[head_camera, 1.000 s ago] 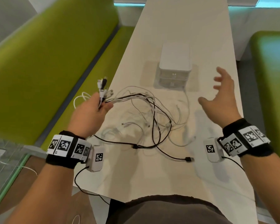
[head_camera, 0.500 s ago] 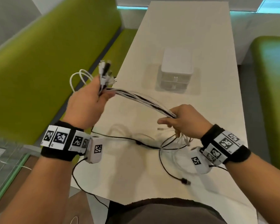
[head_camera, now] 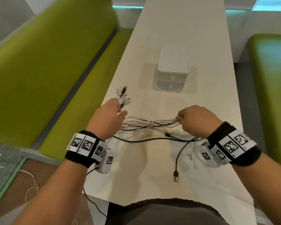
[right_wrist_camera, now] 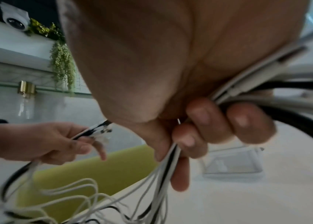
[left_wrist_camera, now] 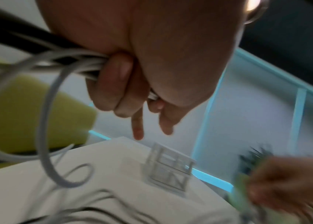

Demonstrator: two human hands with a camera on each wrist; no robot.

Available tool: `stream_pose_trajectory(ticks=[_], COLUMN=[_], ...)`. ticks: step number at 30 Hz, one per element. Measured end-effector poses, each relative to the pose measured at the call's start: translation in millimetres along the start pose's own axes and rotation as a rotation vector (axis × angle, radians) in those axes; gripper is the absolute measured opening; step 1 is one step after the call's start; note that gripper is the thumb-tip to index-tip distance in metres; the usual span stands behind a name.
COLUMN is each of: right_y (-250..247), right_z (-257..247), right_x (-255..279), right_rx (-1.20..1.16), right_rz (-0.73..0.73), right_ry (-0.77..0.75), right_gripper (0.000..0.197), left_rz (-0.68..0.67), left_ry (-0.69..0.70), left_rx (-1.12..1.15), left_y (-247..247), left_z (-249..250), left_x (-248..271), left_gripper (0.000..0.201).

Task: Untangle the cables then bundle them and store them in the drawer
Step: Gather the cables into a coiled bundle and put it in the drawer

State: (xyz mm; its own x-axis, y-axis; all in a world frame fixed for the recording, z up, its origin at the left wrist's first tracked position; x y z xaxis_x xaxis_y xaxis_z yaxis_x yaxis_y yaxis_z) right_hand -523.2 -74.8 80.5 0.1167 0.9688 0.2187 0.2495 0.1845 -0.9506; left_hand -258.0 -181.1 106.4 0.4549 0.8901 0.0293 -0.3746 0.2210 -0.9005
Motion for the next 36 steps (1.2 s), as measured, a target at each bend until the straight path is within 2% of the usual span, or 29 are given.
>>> stream_pose_trajectory(ticks=[2,4,7,9,11,15,16,21,24,29,34,36], right_y=[0.1,-7.3,-21.5,-20.1,-10.4,7.4,10.5,11.2,11.5,10.0,6.8,-1.8], right_z=[-18.8,-38.3,-46.7,-36.1,-21.6,-4.5,-2.4,5.3,4.8,24.2,49.1,64.9], right_x=[-0.3,0.8,4.6,8.4,10.5,13.6,13.1,9.5,14.5,11.1,20.8,26.5], right_rx=[-0.089,-0.281,-0.505,-0.552,-0.428,-0.502,-0.540,-0.559,-0.681,-0.492,-0.766,-0.623], right_rz=[0.045,0.106,0.144,0.112,0.030,-0.118,-0.134,-0.084,-0.173,-0.043,-0.017,0.017], right_ry=[-0.109,-0.225,-0.293,-0.228,-0.109,0.060,0.080,0.101,0.092,0.142,0.232,0.256], right_gripper=[0.035,0.031,0.026,0.027,0.039,0.062,0.059,0.043,0.038,0.036,0.041,0.055], left_rz=[-0.062,-0.162,-0.203,-0.193,-0.153,-0.077,-0.061,0.034,0.110,0.191,0.149,0.070], left_ry=[0.118,0.197,0.179,0.152,0.167,0.169,0.161,0.075,0.035,-0.047,-0.033,-0.004], left_rx=[-0.018,-0.061,0.077,0.105,0.032,0.018,0.028,-0.051,-0.062,-0.116,-0.074,-0.087], left_y=[7.7,25.8,39.3,31.9,15.3,-21.8,-26.7,-33.3,-38.3,-48.4,-38.7,-24.7], left_z=[33.6,61.4,72.4,66.0,59.4,42.1,36.3,13.3,3.6,-11.3,-8.5,1.7], left_x=[5.2,12.0,9.3,3.5,0.2,-1.4,-2.4,-10.7,-14.3,-19.1,-18.5,-17.1], left_gripper=[0.038,0.052,0.043,0.038,0.038,0.063,0.064,0.040,0.038,0.038,0.041,0.038])
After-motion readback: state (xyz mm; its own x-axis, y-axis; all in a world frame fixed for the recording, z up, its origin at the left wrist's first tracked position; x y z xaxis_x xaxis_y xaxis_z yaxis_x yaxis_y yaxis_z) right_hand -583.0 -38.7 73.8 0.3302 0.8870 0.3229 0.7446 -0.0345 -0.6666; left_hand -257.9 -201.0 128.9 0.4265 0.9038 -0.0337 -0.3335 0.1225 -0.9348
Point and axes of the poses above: each hand's wrist, its own x-axis away from the middle knuckle, its own y-axis out of the palm, z = x × y, the point moved 5 cm from there along -x, towards the middle knuckle, and after that the axes turned 3 degrees about z, right-handed, at the moved point
